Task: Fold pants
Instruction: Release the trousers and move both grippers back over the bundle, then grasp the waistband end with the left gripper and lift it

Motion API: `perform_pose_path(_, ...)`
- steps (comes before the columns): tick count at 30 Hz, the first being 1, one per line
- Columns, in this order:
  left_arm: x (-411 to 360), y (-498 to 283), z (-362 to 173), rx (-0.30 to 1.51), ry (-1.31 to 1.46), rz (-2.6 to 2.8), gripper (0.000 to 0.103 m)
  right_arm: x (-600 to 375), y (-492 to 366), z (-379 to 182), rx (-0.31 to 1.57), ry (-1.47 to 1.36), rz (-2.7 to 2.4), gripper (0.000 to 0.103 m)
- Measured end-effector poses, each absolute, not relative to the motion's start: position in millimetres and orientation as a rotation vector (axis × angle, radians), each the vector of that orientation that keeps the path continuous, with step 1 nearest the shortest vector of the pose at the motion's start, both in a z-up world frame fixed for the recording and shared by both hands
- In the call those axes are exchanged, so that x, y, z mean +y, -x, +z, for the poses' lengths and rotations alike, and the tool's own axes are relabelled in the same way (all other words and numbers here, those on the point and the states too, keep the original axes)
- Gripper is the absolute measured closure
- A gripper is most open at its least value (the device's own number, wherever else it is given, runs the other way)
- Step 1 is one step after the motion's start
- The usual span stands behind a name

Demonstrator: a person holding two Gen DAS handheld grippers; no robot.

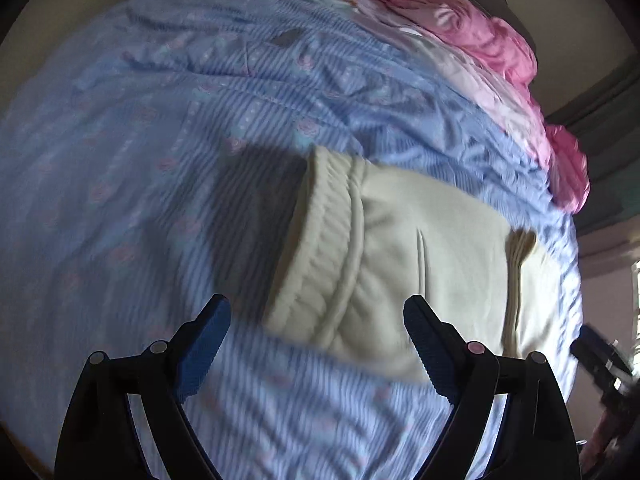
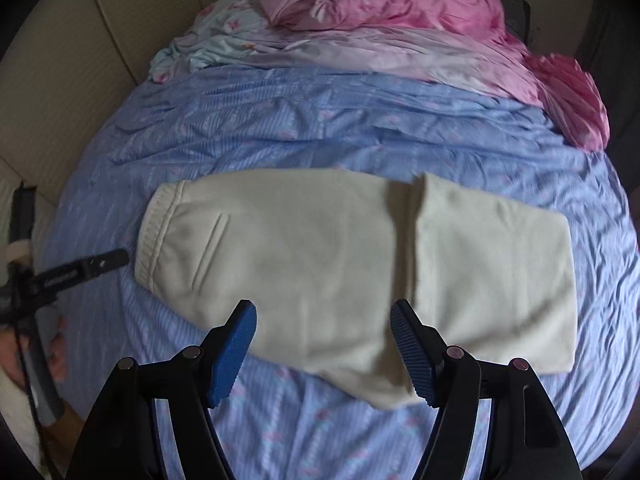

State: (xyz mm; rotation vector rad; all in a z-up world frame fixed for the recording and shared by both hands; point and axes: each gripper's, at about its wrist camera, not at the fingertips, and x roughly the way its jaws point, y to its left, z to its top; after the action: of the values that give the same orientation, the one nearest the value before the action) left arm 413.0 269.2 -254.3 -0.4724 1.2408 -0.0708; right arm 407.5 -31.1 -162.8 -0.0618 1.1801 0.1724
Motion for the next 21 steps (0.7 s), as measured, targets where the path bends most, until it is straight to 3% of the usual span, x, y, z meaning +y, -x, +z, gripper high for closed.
perform_pose_path(7,296,-450,-318,1.347,0.684,-0.116,0.015,27,-433,-182,1.220,0.147,0.217,0.034)
perform_pose_path(13,302,-458,-346,1.363,0.825,-0.190,0.002,43,-444,-200,1.267,0.144,0.231,0.034)
perform_pose_path(16,302,-459,-348,1.361,0.862,-0.208,0.002,44,-448,-208,1.282,0.125,0.227,0.034)
perform_pose_path(18,302,-457,-347,1.354,0.876,-0.237,0.004,42,-449,-211,1.286,0.124,0.222,0.034)
perform_pose_path(21,298,-449,-350,1.352,0.988,-0.319,0.023,37,-450,-213,1.284,0.107,0.216,0.034)
